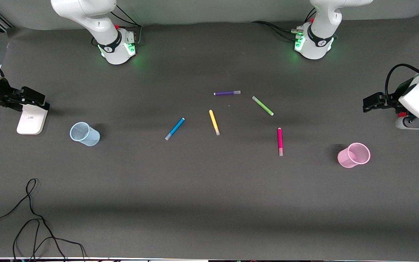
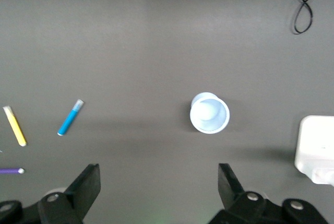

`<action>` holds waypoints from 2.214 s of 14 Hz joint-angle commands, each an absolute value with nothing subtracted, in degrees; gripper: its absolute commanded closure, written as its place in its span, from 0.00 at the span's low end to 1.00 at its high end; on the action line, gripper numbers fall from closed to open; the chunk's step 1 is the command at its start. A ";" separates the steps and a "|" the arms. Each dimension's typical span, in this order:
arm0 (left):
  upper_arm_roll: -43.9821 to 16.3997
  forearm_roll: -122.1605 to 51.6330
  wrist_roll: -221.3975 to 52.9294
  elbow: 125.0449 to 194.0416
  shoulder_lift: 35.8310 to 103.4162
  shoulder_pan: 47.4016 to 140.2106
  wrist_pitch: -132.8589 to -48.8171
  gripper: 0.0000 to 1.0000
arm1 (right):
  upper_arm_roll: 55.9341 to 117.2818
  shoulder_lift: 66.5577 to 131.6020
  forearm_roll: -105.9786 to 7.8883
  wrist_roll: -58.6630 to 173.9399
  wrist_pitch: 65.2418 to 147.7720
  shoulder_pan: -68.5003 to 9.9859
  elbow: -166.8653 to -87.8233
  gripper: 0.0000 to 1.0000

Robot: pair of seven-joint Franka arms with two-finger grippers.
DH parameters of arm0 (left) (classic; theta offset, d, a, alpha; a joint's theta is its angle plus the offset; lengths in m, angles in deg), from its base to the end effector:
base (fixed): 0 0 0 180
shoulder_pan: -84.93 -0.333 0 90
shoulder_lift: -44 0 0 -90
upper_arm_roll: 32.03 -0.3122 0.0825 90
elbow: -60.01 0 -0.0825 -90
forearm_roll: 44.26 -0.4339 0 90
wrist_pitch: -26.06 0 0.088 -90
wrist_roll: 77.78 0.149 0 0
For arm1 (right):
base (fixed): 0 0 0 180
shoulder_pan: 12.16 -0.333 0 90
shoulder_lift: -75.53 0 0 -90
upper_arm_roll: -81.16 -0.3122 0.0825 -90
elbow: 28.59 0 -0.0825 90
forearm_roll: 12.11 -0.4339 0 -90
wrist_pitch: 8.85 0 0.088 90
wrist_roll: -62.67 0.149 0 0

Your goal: Place pink and blue markers in matching cups

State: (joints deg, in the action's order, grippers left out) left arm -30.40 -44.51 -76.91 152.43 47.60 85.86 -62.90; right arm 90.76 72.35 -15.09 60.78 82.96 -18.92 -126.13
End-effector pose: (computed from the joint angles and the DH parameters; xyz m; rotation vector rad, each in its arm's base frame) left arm 0.6106 -0.0263 0.5173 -3.1298 0.0941 0.1930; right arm 0.5850 -0.0232 0.5456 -3.0778 0.0291 0.0658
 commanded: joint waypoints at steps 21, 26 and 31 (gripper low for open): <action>-25.00 -42.94 -89.82 175.47 43.12 98.73 -84.55 0.00 | 88.37 94.06 -30.56 106.15 73.77 -24.80 -108.04 0.00; -24.47 -43.02 -90.61 186.03 47.68 99.08 -102.31 0.00 | 88.37 103.11 -30.92 116.61 78.93 -31.23 -108.39 0.00; -24.38 -43.73 -93.34 187.45 57.52 101.98 -112.61 0.00 | 88.37 110.41 -31.09 121.73 84.31 -36.31 -109.44 0.00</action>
State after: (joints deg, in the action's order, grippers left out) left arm -23.95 -43.42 -91.09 187.66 54.36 100.13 -109.59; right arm 87.85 107.77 -29.90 119.42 84.19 -35.02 -110.97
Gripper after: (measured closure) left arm 0.000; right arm 0.000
